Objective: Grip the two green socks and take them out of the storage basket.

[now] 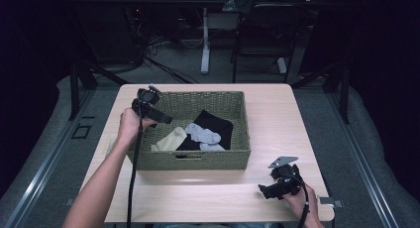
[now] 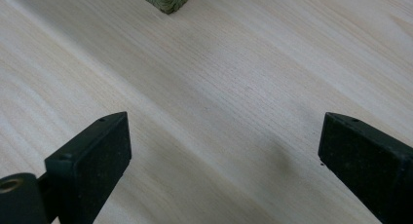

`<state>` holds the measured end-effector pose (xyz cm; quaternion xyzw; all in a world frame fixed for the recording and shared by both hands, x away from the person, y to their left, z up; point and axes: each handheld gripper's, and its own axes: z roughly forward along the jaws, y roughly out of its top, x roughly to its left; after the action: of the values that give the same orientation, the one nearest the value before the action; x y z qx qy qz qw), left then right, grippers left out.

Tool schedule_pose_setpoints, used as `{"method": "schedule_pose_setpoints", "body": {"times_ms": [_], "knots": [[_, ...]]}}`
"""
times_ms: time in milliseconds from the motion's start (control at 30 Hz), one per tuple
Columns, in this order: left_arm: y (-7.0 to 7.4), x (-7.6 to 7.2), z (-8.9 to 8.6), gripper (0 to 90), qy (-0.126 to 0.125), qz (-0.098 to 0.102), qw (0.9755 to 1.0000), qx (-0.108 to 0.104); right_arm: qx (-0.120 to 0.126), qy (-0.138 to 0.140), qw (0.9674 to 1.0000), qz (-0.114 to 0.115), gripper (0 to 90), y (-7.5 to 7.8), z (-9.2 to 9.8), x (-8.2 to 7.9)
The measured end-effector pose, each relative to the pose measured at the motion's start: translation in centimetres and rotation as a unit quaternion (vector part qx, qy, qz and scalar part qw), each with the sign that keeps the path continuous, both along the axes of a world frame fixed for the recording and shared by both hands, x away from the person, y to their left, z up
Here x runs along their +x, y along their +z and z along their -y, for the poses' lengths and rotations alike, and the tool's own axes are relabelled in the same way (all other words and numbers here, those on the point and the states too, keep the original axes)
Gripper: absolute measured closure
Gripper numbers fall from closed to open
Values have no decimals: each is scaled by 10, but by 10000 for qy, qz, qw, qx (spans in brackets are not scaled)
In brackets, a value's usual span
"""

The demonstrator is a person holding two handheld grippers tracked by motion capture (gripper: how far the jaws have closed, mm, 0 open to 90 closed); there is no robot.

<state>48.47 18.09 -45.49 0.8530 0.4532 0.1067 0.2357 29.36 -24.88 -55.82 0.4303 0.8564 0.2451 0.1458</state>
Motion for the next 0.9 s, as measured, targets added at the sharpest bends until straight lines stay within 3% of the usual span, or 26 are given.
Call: {"method": "schedule_pose_setpoints", "body": {"times_ms": [167, 400, 567, 733, 900], "knots": [[-21, 10, 5, 12, 20, -171, 9998, -94, -24, 1, 10000, -7, 46, 0, 1, 0], [-37, 18, 12, 28, -21, -383, 9990, -232, -46, -5, 10000, -36, 46, 1, 0, 0], [-50, 25, 21, 49, -82, -568, 9983, -120, -35, -11, 10000, -20, 46, 0, 0, 0], [-63, 30, 29, 60, -100, -805, 9966, -159, -43, -5, 10000, -26, 46, 0, 0, 0], [-71, 33, 38, 120, -281, -1038, 9942, 12, -34, 20, 10000, -1, 46, 0, 0, 0]]}}
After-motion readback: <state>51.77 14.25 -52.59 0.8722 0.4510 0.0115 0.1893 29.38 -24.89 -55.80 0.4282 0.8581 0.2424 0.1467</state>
